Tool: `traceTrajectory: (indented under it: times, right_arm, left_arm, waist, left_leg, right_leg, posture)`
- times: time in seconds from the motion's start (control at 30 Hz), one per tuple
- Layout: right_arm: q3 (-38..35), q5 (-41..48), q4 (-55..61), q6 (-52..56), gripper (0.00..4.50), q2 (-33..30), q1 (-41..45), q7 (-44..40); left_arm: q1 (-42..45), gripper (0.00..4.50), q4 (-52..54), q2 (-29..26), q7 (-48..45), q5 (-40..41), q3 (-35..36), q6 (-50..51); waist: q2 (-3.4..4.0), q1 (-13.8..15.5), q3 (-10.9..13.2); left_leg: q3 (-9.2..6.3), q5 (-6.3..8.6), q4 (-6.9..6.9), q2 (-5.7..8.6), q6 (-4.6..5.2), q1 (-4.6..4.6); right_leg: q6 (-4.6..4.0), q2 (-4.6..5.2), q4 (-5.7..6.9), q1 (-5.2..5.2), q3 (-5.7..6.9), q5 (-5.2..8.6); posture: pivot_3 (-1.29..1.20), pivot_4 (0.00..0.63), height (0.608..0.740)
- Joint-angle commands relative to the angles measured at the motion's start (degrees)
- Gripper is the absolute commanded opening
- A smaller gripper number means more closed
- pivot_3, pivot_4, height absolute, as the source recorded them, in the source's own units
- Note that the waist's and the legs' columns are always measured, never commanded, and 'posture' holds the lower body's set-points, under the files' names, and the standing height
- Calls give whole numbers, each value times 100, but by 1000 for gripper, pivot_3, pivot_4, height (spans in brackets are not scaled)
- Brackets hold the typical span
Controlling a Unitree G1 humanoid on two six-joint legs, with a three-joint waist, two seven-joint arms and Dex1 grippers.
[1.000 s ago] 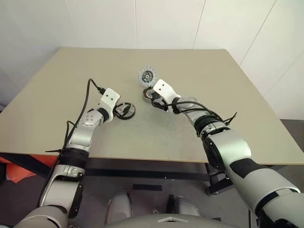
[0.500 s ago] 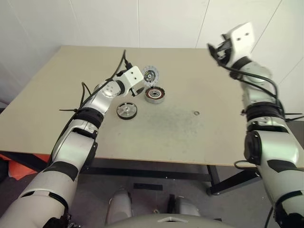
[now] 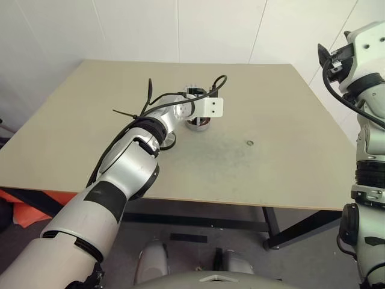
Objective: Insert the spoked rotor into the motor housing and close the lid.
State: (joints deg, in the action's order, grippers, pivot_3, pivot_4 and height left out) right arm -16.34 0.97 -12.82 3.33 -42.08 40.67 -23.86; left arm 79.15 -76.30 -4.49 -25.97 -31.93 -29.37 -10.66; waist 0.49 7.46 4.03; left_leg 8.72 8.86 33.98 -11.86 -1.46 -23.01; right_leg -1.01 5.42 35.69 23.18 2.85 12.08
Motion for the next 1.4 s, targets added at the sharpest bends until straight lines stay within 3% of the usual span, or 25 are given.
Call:
traceTrajectory:
  times: [0.03, 0.23, 1.23, 1.33, 1.4]
  right_arm:
    - [-224, 111, 250, 42, 2689, -202, 69, 117]
    - [-96, 118, 154, -5, 2689, -95, 206, 182]
    - [154, -90, 419, -89, 2689, 96, -300, 399]
    - [164, -96, 450, -87, 2661, 117, -330, 423]
    - [170, -97, 471, -88, 2661, 123, -353, 440]
  left_arm:
    - [330, 4500, -83, -16, 21, -257, -141, 314]
    - [202, 4500, -147, 20, -127, -655, -481, 393]
    - [-189, 4500, -279, 375, -341, -719, -442, 945]
    - [-179, 3889, -295, 403, -305, -686, -400, 1031]
    - [-168, 3218, -299, 422, -272, -680, -391, 1065]
  waist:
    - [0, 14, 0]
    - [1, 51, 1]
    - [4, 132, 2]
    - [4, 133, 2]
    - [4, 132, 2]
  left_leg:
    - [0, 0, 2, 0, 2, -3]
    - [-1, 7, 5, 3, 16, -11]
    - [0, 10, 11, 11, 26, -13]
    - [1, 10, 11, 11, 26, -13]
    - [0, 10, 11, 11, 26, -13]
  right_leg:
    - [-1, 0, -1, 0, 0, -1]
    - [-2, 4, -6, 0, 2, -1]
    - [-2, 22, -9, -6, 8, -1]
    - [-2, 23, -9, -6, 8, -1]
    - [-2, 23, -12, -6, 8, -1]
  posture:
    - [0, 0, 740]
    - [0, 0, 740]
    - [0, 0, 740]
    - [0, 0, 740]
    - [0, 0, 740]
